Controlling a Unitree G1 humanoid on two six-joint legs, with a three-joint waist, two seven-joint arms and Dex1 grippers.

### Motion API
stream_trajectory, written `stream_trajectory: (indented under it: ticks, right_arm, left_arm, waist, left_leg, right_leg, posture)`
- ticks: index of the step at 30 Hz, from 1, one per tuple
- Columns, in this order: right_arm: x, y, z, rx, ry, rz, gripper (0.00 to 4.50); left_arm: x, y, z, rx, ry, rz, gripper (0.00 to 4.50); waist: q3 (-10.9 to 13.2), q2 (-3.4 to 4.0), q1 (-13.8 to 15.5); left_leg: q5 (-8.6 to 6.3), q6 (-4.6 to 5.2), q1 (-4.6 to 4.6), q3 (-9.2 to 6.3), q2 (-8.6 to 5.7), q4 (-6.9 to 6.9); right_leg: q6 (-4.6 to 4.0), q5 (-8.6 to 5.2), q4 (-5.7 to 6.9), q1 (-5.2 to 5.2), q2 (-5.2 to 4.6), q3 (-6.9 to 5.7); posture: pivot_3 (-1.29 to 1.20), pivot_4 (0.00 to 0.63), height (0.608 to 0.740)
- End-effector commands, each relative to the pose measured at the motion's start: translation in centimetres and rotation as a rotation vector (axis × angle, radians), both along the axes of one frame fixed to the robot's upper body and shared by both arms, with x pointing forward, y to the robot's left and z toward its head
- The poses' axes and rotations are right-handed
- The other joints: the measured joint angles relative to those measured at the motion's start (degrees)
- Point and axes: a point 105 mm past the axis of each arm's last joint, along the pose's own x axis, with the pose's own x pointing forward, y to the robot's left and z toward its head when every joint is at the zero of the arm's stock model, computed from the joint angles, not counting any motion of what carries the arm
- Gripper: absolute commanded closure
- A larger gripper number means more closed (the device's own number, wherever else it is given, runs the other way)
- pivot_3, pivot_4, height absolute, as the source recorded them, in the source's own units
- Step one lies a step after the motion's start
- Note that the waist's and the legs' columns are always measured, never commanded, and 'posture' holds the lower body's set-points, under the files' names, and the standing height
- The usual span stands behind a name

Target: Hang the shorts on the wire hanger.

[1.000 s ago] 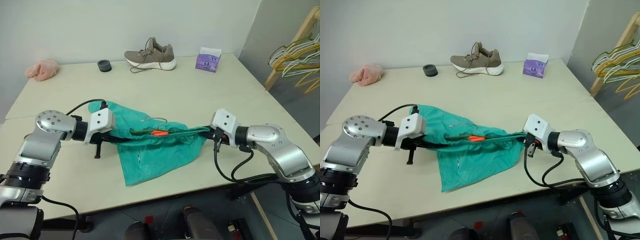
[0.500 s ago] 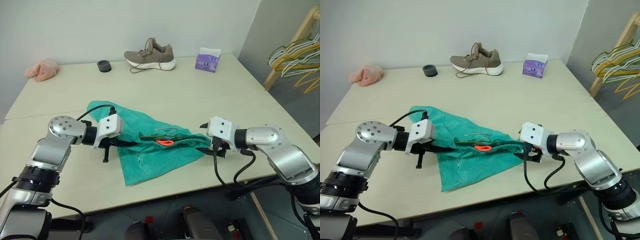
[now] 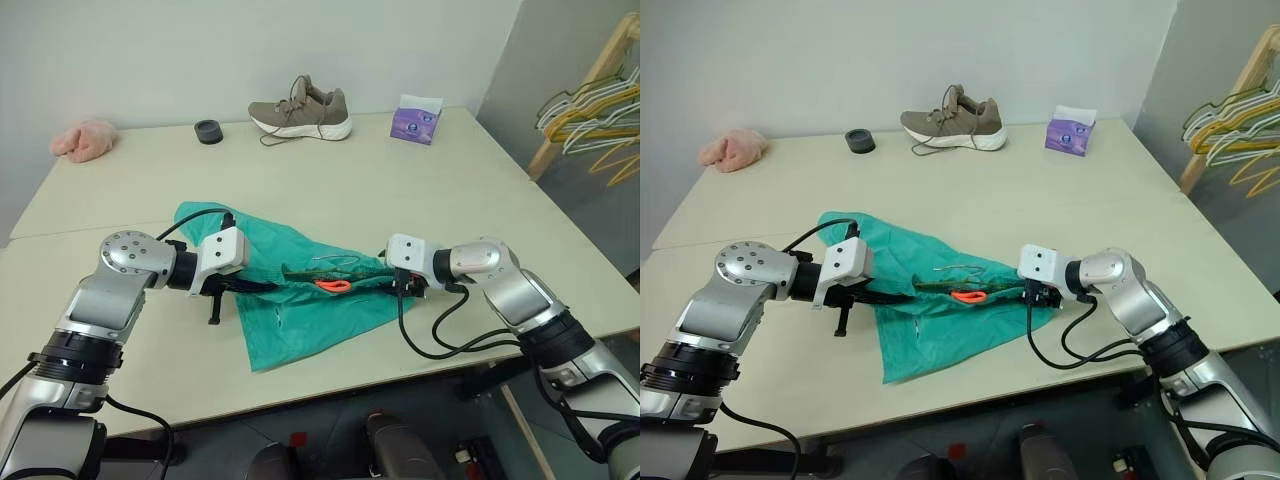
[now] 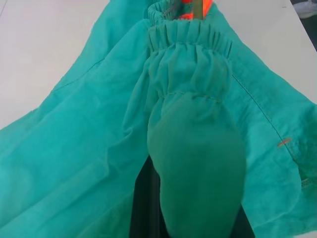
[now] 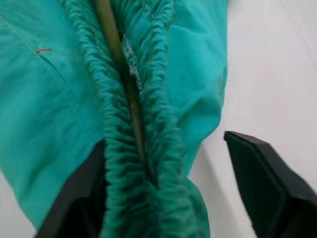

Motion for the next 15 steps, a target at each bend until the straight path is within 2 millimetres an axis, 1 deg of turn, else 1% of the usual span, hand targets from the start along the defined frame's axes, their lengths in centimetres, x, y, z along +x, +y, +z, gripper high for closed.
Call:
stream_trajectory:
  ticks: [1,2,3,7,12,14,15]
  right_arm:
    - [0.1,0.3,0.8,-0.027,-0.015,0.049,2.53]
    - [0.1,0.2,0.7,-0.038,-0.009,0.056,2.83]
    - [0.0,0.1,0.6,-0.056,-0.001,0.068,2.96]
    - [-0.3,-0.2,0.4,-0.081,0.013,0.095,2.96]
    - [-0.1,-0.5,1.2,-0.07,0.0,0.097,2.96]
    - [0.0,-0.7,1.6,-0.062,-0.01,0.089,2.96]
    - [0.1,-0.7,1.9,-0.053,-0.014,0.084,2.96]
  left_arm:
    - [-0.2,-0.7,1.2,-0.016,-0.039,-0.03,4.5]
    - [-0.2,-0.8,1.2,-0.019,-0.039,-0.029,4.5]
    - [-0.2,-0.8,1.2,-0.029,-0.04,-0.025,4.5]
    - [0.0,-1.1,1.7,-0.073,-0.043,-0.007,4.5]
    - [0.3,-1.1,2.0,-0.112,-0.044,0.02,4.5]
    - [1.0,-0.9,2.3,-0.141,-0.046,0.06,4.5]
    - [1.3,-0.9,2.4,-0.15,-0.049,0.076,4.29]
  waist:
    - [0.0,0.0,0.01]
    - [0.0,0.0,0.01]
    - [0.0,0.0,0.02]
    - [0.0,0.0,0.02]
    - [0.0,0.0,0.01]
    - [-0.01,0.0,-0.01]
    - [-0.01,0.0,0.0]
  left_leg:
    - [0.0,0.0,0.0,0.0,-0.01,0.0]
    - [0.0,0.0,0.0,0.0,-0.01,0.01]
    - [0.0,0.0,0.0,0.0,-0.01,0.01]
    - [0.0,0.0,0.0,0.0,-0.01,0.01]
    - [0.0,0.0,0.01,-0.01,0.0,0.02]
    - [0.0,-0.01,0.01,0.0,0.0,0.02]
    - [0.0,-0.01,0.01,-0.01,0.0,0.02]
  right_leg:
    - [0.0,0.0,0.01,0.0,-0.01,0.0]
    - [0.0,0.0,0.01,0.0,-0.01,0.01]
    - [0.0,0.0,0.01,0.0,-0.01,0.0]
    - [0.0,0.0,0.03,0.0,-0.02,0.01]
    - [0.0,0.0,0.05,0.0,-0.02,0.0]
    - [0.0,0.0,0.06,0.0,-0.02,0.01]
    - [0.0,0.0,0.06,0.0,-0.02,0.0]
  posture:
    - [-0.19,0.079,0.74]
    - [-0.19,0.079,0.74]
    - [-0.19,0.078,0.74]
    - [-0.19,0.077,0.74]
    - [-0.19,0.07,0.74]
    - [-0.2,0.068,0.74]
    - [-0.2,0.068,0.74]
